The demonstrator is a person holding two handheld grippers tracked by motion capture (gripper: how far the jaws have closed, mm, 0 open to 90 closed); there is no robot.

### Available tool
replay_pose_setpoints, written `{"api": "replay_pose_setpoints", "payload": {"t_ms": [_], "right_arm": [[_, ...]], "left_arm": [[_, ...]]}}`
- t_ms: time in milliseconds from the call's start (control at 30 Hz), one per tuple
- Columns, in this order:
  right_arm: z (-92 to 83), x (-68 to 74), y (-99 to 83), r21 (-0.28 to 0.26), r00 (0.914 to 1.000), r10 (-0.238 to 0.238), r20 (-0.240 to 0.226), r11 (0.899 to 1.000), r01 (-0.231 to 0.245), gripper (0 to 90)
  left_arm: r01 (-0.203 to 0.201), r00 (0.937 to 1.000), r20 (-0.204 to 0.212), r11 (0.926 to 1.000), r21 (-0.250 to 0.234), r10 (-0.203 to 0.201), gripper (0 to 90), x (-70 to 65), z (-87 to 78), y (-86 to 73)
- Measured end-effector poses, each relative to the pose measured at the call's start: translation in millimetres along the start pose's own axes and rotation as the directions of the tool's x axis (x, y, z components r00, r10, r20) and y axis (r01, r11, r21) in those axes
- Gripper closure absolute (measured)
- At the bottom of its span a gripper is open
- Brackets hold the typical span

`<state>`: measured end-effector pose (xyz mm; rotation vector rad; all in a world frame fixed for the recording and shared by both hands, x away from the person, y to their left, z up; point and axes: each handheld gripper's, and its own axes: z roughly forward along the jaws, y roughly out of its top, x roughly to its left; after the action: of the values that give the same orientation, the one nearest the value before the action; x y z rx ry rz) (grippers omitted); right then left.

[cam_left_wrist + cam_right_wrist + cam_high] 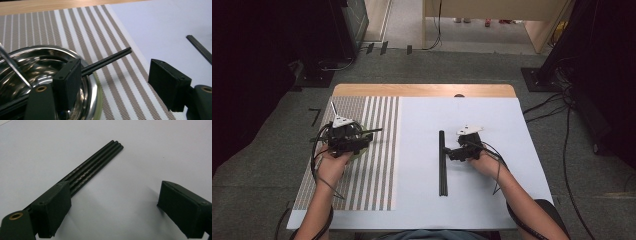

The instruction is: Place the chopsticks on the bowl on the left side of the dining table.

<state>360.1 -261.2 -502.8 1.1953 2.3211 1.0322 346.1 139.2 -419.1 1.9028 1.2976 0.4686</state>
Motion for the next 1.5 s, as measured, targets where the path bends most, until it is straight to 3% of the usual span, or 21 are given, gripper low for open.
{"api": "replay_pose_setpoints", "payload": {"t_ms": [233,700,1100,1500], "right_arm": [[0.0,0.0,0.0,0.0,1.0,0.0,0.0,1.0,0.0,11.1],[0.0,0.1,0.0,0.0,1.0,0.0,0.0,1.0,0.0,11.0],[0.0,0.0,0.0,0.0,1.0,0.0,0.0,1.0,0.0,11.1],[0.0,-0.1,0.0,0.0,1.0,-0.002,0.0,1.0,0.002,11.1]], "left_arm": [[-0.026,0.9986,0.046,0.9996,-0.01,0.027,25.7,-15.8,2.9,2.0],[-0.085,0.9931,0.082,0.9964,-0.001,0.084,24.8,-42.1,13.3,1.1],[-0.143,0.9824,0.122,0.9898,0.001,0.141,23.0,-65.9,21.1,-0.3],[-0.209,0.9686,0.14,0.978,0.007,0.205,21.1,-86.5,41.0,-8.2]]}}
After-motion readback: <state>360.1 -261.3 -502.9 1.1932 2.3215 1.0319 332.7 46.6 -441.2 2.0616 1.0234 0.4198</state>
